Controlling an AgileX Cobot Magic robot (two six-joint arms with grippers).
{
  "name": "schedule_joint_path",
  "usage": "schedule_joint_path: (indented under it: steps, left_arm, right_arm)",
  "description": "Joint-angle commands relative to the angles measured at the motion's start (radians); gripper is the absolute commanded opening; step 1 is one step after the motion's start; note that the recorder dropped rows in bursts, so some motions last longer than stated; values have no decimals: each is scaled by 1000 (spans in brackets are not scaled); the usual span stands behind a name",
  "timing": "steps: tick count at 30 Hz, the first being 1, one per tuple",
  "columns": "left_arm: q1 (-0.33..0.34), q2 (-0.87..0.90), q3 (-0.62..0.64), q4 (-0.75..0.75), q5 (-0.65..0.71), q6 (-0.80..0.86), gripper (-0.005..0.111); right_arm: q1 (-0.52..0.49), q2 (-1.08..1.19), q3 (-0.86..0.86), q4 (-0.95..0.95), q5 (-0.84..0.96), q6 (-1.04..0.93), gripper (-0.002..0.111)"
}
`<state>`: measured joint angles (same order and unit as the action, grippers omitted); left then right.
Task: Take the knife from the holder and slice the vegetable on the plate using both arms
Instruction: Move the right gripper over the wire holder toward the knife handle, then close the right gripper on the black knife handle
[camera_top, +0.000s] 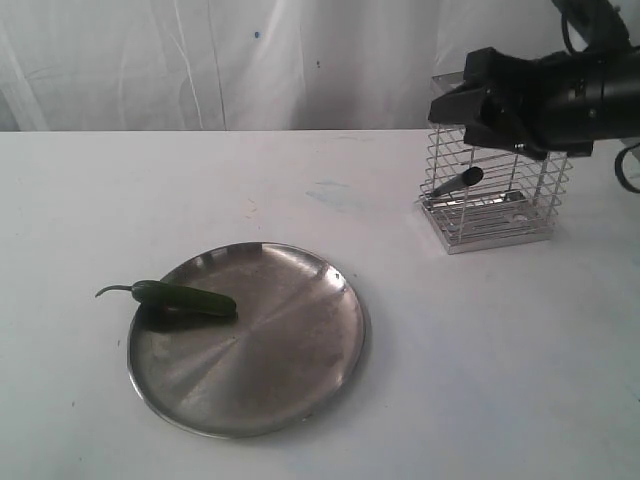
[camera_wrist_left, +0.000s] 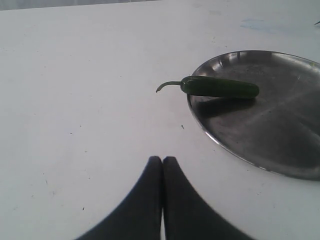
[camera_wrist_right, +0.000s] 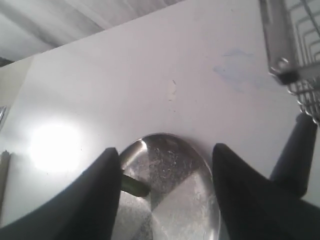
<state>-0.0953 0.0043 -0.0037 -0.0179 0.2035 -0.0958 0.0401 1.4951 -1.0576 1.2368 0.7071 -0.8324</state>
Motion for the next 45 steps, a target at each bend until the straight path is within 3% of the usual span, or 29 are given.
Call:
schedule_joint_path:
  steps: [1, 6, 8, 15, 22, 45]
  left_arm:
    - [2, -4, 4, -3, -2, 0, 0]
    - [2, -4, 4, -3, -2, 0, 0]
    - [2, -4, 4, -3, -2, 0, 0]
    - [2, -4, 4, -3, -2, 0, 0]
    - [2, -4, 4, -3, -2, 0, 0]
    - [2, -4, 4, -3, -2, 0, 0]
  right_arm:
    - [0, -28, -64, -203, 23, -34, 52]
    - [0, -26, -129, -662, 9, 215, 52]
    - [0, -26, -153, -757, 43, 343, 52]
    - [83, -25, -188, -751, 88, 325, 52]
    - [189, 41, -188, -983, 16, 322, 52]
    - [189, 168, -188, -1054, -113, 340, 52]
